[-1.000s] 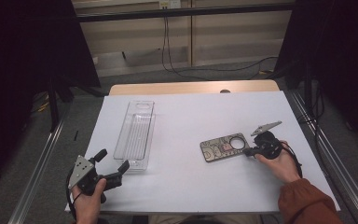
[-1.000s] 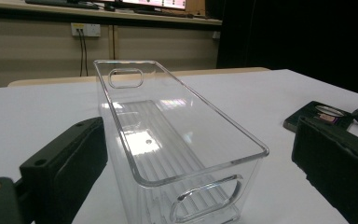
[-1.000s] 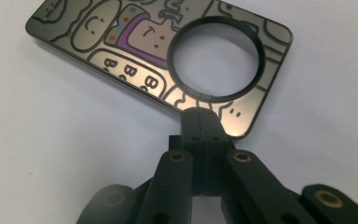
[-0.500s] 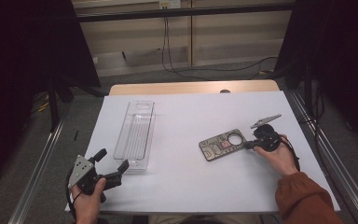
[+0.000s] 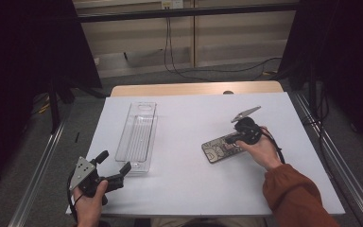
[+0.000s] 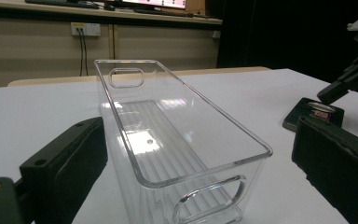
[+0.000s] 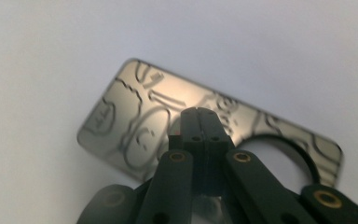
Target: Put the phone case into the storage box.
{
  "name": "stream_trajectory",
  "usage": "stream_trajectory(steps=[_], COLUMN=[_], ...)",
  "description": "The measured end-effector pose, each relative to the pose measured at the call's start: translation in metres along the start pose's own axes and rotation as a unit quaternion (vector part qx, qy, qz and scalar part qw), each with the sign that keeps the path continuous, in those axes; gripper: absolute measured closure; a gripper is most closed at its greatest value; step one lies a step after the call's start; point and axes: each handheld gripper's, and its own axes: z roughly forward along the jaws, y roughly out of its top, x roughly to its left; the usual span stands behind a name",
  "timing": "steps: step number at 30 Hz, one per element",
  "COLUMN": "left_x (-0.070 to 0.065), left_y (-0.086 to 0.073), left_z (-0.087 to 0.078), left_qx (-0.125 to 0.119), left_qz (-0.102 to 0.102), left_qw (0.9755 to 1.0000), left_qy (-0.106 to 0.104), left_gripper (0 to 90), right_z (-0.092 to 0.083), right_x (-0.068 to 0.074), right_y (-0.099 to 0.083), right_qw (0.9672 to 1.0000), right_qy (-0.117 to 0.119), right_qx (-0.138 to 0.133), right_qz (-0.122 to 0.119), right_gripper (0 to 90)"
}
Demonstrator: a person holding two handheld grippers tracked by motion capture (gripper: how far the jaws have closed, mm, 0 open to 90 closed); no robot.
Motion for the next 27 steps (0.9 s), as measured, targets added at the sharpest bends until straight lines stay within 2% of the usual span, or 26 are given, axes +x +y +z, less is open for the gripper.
stream_trajectory(steps=[8, 15, 22, 27], left_x=[0.001, 0.002, 0.003, 0.002], left_y=[0.000, -0.001, -0.001, -0.001], left_z=[0.000, 0.000, -0.001, -0.001], left_qx=[0.002, 0.006, 0.005, 0.003], left_qz=[0.001, 0.005, 0.004, 0.000], left_qw=[1.0000, 0.9999, 1.0000, 1.0000], left_qy=[-0.002, -0.005, -0.004, -0.003], left_gripper=[3.5, 3.5, 3.4, 3.3], right_z=[0.034, 0.060, 0.077, 0.075], right_x=[0.015, 0.026, 0.035, 0.037], right_y=[0.034, 0.048, 0.048, 0.046], right_qw=[0.9995, 0.9988, 0.9979, 0.9976], right_qy=[0.021, 0.033, 0.034, 0.034], right_qx=[0.016, 0.031, 0.045, 0.048], right_qz=[-0.015, -0.022, -0.033, -0.037], right_gripper=[90.0, 90.0, 90.0, 90.0])
